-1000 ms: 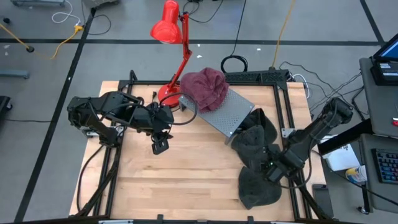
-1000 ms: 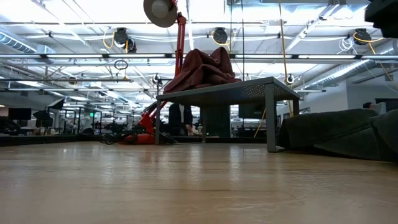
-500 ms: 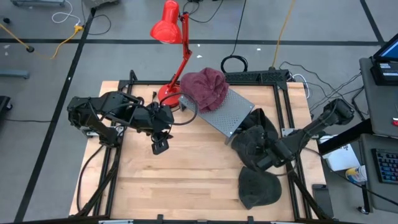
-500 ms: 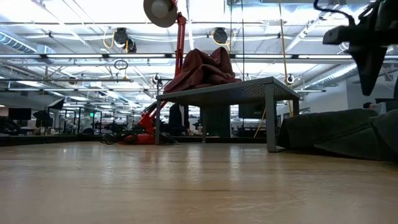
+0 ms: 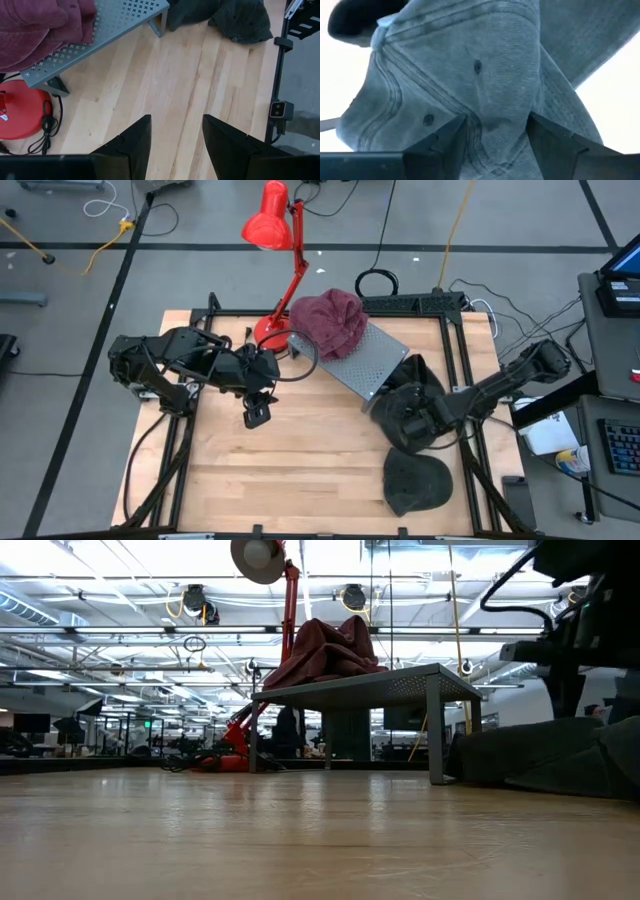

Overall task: Pick & Place hat
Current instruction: Put the black cap on the shelf

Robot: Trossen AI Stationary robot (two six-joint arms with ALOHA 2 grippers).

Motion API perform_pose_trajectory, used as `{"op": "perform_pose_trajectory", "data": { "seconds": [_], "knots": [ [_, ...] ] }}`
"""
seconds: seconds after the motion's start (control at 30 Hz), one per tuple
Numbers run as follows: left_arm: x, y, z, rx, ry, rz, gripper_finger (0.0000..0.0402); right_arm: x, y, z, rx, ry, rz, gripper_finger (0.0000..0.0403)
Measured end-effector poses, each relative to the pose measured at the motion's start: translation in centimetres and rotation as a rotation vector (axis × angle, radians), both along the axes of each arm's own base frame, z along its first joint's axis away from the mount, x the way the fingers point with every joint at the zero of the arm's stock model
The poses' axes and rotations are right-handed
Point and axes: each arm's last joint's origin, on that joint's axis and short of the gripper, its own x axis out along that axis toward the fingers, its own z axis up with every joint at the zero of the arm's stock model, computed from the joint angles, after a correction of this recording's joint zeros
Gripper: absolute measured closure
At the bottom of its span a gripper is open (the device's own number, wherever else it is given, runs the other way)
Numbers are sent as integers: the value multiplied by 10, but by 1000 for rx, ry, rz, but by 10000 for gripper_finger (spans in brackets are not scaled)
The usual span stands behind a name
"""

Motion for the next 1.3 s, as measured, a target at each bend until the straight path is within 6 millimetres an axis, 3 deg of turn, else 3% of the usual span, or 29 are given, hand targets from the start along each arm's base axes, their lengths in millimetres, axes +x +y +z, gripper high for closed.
{"op": "perform_pose_trajectory", "data": {
  "seconds": [0.13, 0.53, 1.3],
  "knots": [
    [0, 0, 0, 0, 0, 0, 220, 2, -2, -2, 44, 17, 24, 232],
    [0, 0, 0, 0, 1, 0, 220, -3, 0, 1, 90, 67, 116, 393],
    [0, 0, 0, -4, 2, 4, 220, -43, -19, 53, 123, -212, 201, 401]
  ]
}}
